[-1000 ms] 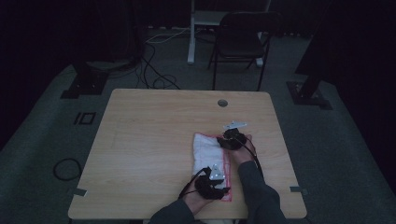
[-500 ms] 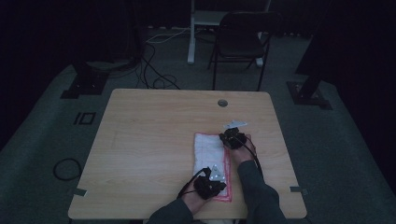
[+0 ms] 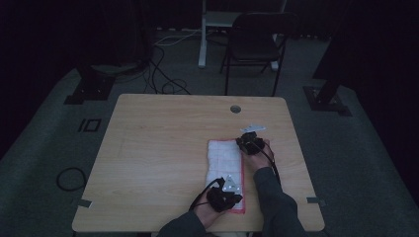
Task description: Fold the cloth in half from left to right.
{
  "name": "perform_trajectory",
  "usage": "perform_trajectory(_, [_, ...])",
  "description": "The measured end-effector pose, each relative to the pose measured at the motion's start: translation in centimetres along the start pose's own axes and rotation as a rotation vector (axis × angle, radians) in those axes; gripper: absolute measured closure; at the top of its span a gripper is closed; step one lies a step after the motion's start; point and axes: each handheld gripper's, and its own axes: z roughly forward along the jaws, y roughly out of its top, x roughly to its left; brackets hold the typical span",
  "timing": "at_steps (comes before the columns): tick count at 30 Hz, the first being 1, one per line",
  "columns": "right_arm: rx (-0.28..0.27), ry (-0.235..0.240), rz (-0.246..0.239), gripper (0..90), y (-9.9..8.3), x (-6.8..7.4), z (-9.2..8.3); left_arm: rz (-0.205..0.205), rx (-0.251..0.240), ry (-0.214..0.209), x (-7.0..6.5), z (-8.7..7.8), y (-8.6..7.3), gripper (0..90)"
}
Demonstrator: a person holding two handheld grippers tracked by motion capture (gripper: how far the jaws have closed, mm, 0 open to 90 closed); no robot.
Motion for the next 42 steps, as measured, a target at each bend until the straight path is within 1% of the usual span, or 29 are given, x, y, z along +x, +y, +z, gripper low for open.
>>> perform_trajectory(4, [0.009, -0.017, 0.002, 86.8, -0.1, 0.0, 0.2, -0.004, -0.002, -0.003, 0.0, 0.2, 0.0, 90.0])
perform_trajectory(9, [0.013, -0.02, 0.012, 86.2, -0.1, -0.3, 0.3, -0.006, -0.011, -0.002, 0.1, 0.3, 0.0, 90.0])
perform_trajectory(10, [0.015, -0.025, 0.019, 84.9, -0.2, -0.3, 0.3, -0.011, -0.018, -0.004, 0.1, 0.2, 0.0, 89.3])
perform_trajectory(11, [0.015, -0.025, 0.019, 84.9, -0.2, -0.3, 0.3, -0.011, -0.018, -0.004, 0.1, 0.2, 0.0, 84.8])
perform_trajectory(12, [0.013, -0.049, 0.006, 71.9, -0.3, -0.4, 0.2, -0.011, -0.026, 0.021, 0.5, -0.3, 0.0, 79.3])
perform_trajectory(14, [0.011, -0.054, 0.011, 67.5, -0.4, -0.4, 0.0, -0.015, -0.045, 0.038, 1.0, -0.9, 0.1, 77.7])
perform_trajectory(15, [0.006, -0.055, 0.009, 66.2, -0.4, -0.5, -0.2, -0.015, -0.045, 0.038, 1.0, -0.9, 0.1, 76.6])
perform_trajectory(16, [0.004, -0.056, 0.012, 65.1, -0.5, -0.6, -0.3, -0.028, -0.064, 0.05, 1.8, -1.7, 0.3, 76.4])
perform_trajectory(17, [0.004, -0.056, 0.012, 65.1, -0.5, -0.6, -0.3, -0.028, -0.064, 0.05, 1.8, -1.7, 0.3, 75.9])
perform_trajectory(18, [0.004, -0.058, 0.019, 64.4, -0.5, -0.6, -0.4, -0.04, -0.077, 0.055, 2.2, -2.0, 0.3, 75.9])
perform_trajectory(19, [-0.001, -0.06, 0.029, 63.4, -0.6, -0.8, -0.6, -0.056, -0.097, 0.081, 3.1, -2.7, 0.4, 74.4])
perform_trajectory(20, [-0.005, -0.06, 0.037, 63.1, -0.6, -0.8, -0.8, -0.063, -0.105, 0.094, 3.4, -3.0, 0.5, 74.1])
perform_trajectory(23, [-0.014, -0.056, 0.046, 62.2, -0.8, -0.9, -1.0, -0.075, -0.117, 0.117, 4.4, -3.7, 0.5, 73.3])
perform_trajectory(25, [-0.014, -0.055, 0.053, 61.8, -0.8, -0.8, -1.1, -0.075, -0.121, 0.138, 5.1, -4.1, 0.5, 73.2])
perform_trajectory(26, [-0.016, -0.053, 0.053, 61.8, -0.9, -0.8, -1.1, -0.08, -0.124, 0.14, 5.4, -4.3, 0.5, 72.8])
perform_trajectory(27, [-0.017, -0.05, 0.054, 61.8, -0.9, -0.8, -1.2, -0.08, -0.124, 0.14, 5.4, -4.3, 0.5, 72.4])
perform_trajectory(28, [-0.018, -0.047, 0.058, 61.8, -1.0, -0.7, -1.2, -0.097, -0.138, 0.147, 5.9, -4.7, 0.5, 72.1])
perform_trajectory(31, [-0.018, -0.039, 0.061, 61.7, -1.1, -0.6, -1.2, -0.105, -0.152, 0.16, 6.5, -5.1, 0.6, 71.7])
perform_trajectory(32, [-0.018, -0.036, 0.064, 61.7, -1.2, -0.5, -1.2, -0.105, -0.152, 0.16, 6.5, -5.1, 0.6, 71.2])
perform_trajectory(35, [-0.018, -0.028, 0.069, 61.5, -1.4, -0.4, -1.2, -0.113, -0.164, 0.18, 7.2, -5.5, 0.6, 70.3])
perform_trajectory(38, [-0.022, -0.012, 0.088, 61.6, -1.8, -0.2, -1.1, -0.118, -0.168, 0.191, 7.6, -5.7, 0.6, 69.9])
perform_trajectory(41, [-0.019, -0.011, 0.085, 61.6, -2.0, -0.1, -0.9, -0.127, -0.178, 0.196, 7.9, -6.0, 0.7, 69.9])
perform_trajectory(42, [-0.018, -0.008, 0.092, 61.6, -2.3, 0.0, -0.7, -0.124, -0.181, 0.2, 8.0, -6.2, 0.7, 69.9])
